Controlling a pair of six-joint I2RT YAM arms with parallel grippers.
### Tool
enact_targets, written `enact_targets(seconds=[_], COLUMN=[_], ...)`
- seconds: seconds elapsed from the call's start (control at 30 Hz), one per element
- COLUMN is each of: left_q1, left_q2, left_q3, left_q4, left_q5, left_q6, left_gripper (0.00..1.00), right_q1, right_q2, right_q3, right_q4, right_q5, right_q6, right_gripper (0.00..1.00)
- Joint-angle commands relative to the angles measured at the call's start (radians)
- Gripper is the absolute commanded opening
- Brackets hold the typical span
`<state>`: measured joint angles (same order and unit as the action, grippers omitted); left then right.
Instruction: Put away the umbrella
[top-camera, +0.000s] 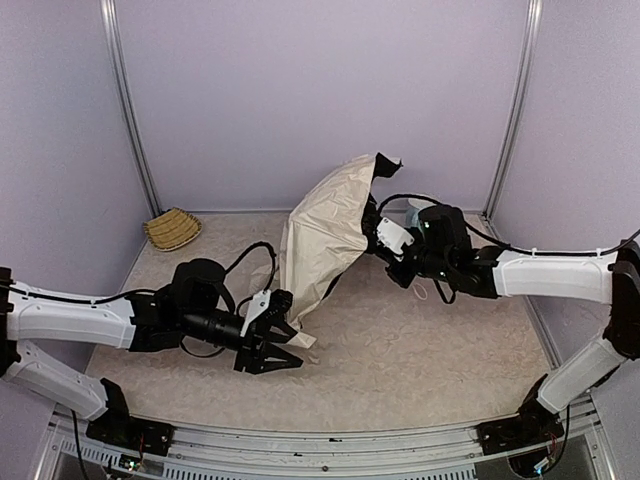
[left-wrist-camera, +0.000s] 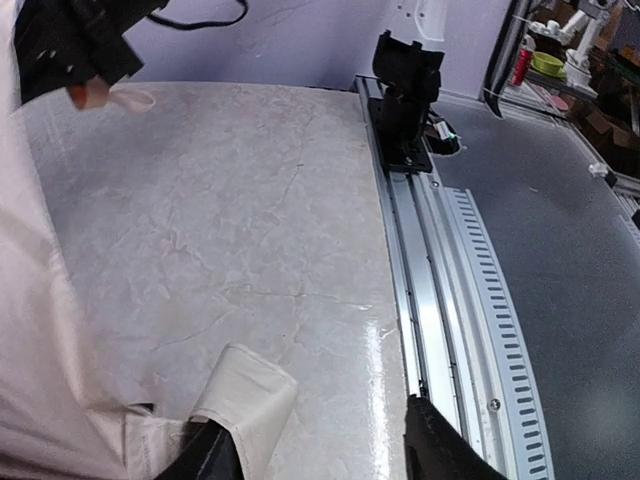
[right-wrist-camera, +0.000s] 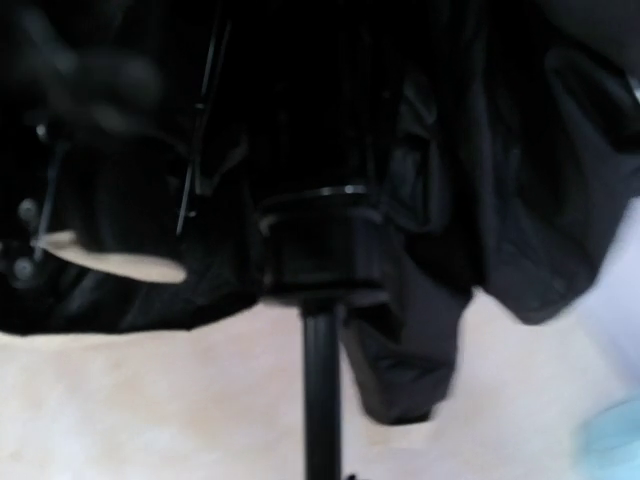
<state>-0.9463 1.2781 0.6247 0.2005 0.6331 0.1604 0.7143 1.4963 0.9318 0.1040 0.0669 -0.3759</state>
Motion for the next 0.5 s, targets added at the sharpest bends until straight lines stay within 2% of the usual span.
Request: enact_targets(seconds=[0.0, 0.07, 0.3, 0.47], left_q1=[-0.013, -0.014, -0.029, -0.092], left_q2=[-0.064, -0.097, -0.216, -0.270], left_q3=[-0.024, -0.043, -0.124, -0.137], left_q4=[-0.011, 0.015, 0.112, 0.101], left_q5=[-0.082, -0.101, -0.175, -0.377], left_q6=[0.019, 0.020, 0.033, 0.115], left_gripper=[0.60, 0.68, 0.78, 0.81], right_q1=[0.007, 0.007, 0.013, 0.013], right_q2=[-0.102, -0.133, -0.194, -0.197], right_q3=[-0.024, -0.022, -0.008, 0.033], right_q4=[0.169, 0.178, 0.226, 0.227], right_q5=[0.065, 0.080, 0.148, 0.171], right_q6=[-0.088, -0.112, -0.200, -0.258], right_gripper=[0.00, 0.00, 0.00, 0.00])
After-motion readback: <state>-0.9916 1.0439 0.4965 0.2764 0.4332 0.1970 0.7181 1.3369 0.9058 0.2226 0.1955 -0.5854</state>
